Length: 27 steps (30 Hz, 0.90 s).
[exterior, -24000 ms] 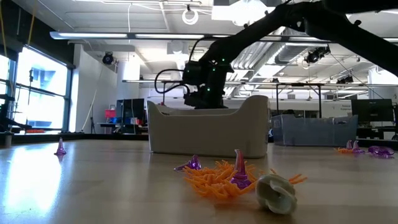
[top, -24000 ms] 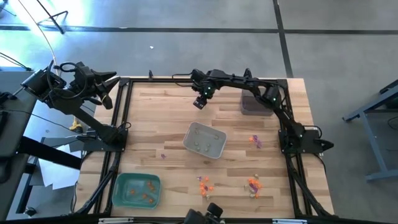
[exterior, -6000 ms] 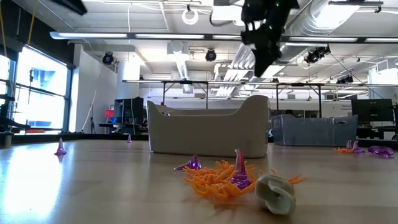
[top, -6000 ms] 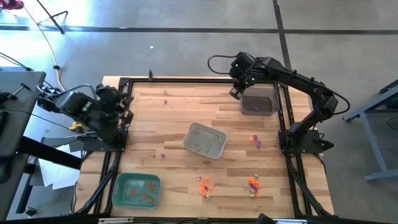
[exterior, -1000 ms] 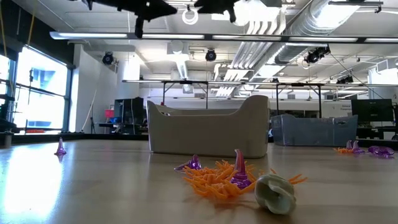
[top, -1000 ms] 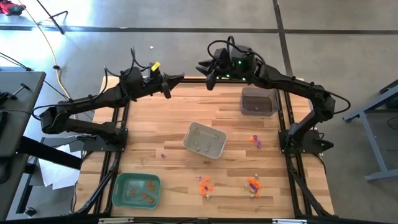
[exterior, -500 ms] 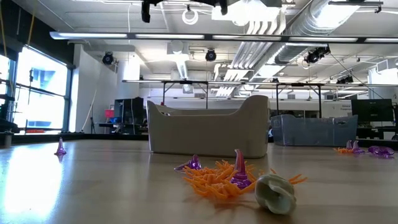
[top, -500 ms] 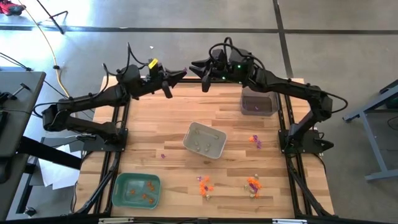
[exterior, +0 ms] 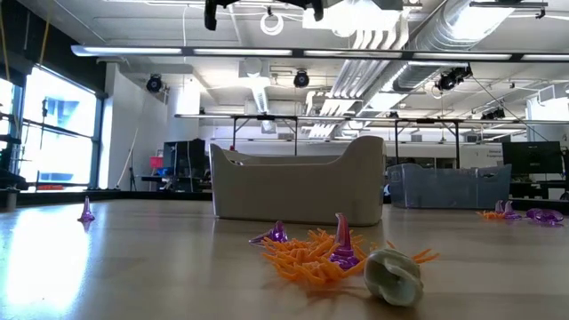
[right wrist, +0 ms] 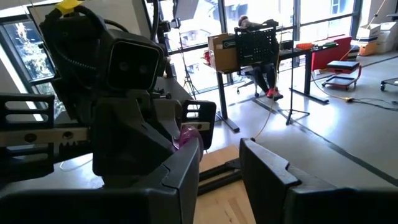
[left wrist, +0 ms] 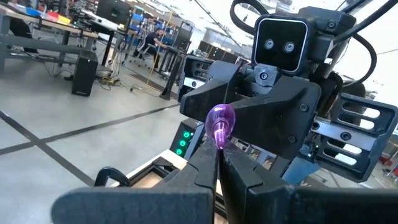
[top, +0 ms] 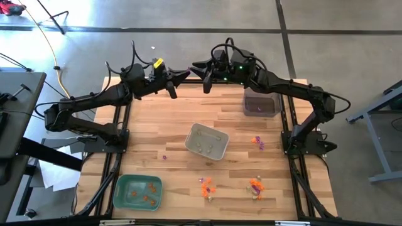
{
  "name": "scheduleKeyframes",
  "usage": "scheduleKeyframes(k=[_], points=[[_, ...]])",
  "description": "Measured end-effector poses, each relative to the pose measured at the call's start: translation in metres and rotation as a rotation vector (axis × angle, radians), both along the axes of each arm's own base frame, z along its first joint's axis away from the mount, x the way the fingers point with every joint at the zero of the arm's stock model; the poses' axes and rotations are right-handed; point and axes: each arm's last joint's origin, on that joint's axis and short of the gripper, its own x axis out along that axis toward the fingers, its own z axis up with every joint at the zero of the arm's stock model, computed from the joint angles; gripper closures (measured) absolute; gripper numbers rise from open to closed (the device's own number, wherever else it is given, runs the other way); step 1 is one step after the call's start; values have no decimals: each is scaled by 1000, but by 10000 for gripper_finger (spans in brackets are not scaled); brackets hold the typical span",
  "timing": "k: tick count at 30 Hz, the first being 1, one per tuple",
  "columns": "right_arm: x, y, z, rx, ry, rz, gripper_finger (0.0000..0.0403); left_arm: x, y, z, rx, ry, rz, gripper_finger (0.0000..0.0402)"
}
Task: Sort Halloween decoration
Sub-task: Put the violet witch hat toy into the black bin
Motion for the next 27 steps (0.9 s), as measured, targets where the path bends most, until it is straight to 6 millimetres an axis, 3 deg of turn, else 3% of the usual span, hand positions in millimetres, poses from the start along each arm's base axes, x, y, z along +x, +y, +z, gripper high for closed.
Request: scheduleKeyframes(k=[27], points=[[-13,-16,-5,10,101,-48,288,-1,0,1,44,11,13,401]])
